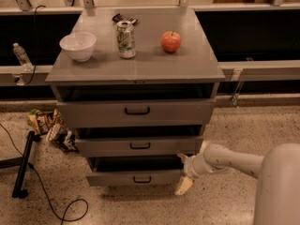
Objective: Open bottom drawer
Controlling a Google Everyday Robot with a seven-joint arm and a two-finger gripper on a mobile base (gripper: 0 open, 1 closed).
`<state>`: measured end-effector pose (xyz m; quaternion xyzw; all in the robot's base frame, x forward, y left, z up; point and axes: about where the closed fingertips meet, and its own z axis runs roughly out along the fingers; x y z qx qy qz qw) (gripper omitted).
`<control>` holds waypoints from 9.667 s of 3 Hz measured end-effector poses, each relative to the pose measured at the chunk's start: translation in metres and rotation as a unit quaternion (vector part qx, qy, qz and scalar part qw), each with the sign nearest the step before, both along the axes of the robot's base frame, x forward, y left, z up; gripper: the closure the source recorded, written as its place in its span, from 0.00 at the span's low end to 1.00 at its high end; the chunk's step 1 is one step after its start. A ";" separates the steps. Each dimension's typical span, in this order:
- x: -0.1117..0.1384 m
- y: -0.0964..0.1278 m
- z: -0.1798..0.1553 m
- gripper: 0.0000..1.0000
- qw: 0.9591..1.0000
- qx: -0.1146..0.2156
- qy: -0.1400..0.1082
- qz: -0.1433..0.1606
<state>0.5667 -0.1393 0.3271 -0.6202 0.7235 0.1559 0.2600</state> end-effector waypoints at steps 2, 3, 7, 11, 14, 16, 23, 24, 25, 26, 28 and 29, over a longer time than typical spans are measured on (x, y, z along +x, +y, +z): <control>0.029 0.020 -0.077 0.00 0.999 -0.017 0.021 0.045; 0.029 0.015 -0.106 0.00 0.998 -0.027 0.040 0.048; 0.003 0.007 -0.138 0.97 0.997 -0.030 0.070 0.032; -0.023 0.005 -0.139 0.25 0.995 -0.028 0.097 0.019; -0.069 -0.001 -0.137 0.00 0.992 -0.024 0.124 -0.019; -0.095 -0.005 -0.143 0.00 0.989 -0.019 0.145 -0.038; -0.095 -0.005 -0.136 0.47 0.989 -0.019 0.144 -0.038; -0.094 -0.005 -0.133 0.18 0.989 -0.019 0.143 -0.038; -0.094 -0.005 -0.132 0.29 0.989 -0.019 0.143 -0.038; -0.094 -0.005 -0.132 0.52 0.989 -0.019 0.143 -0.038; -0.094 -0.004 -0.131 1.00 0.989 -0.019 0.143 -0.038; -0.094 -0.004 -0.131 1.00 0.989 -0.019 0.143 -0.038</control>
Offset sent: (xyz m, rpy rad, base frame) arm 0.0482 0.0208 -0.1058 -0.0386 0.0596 0.1277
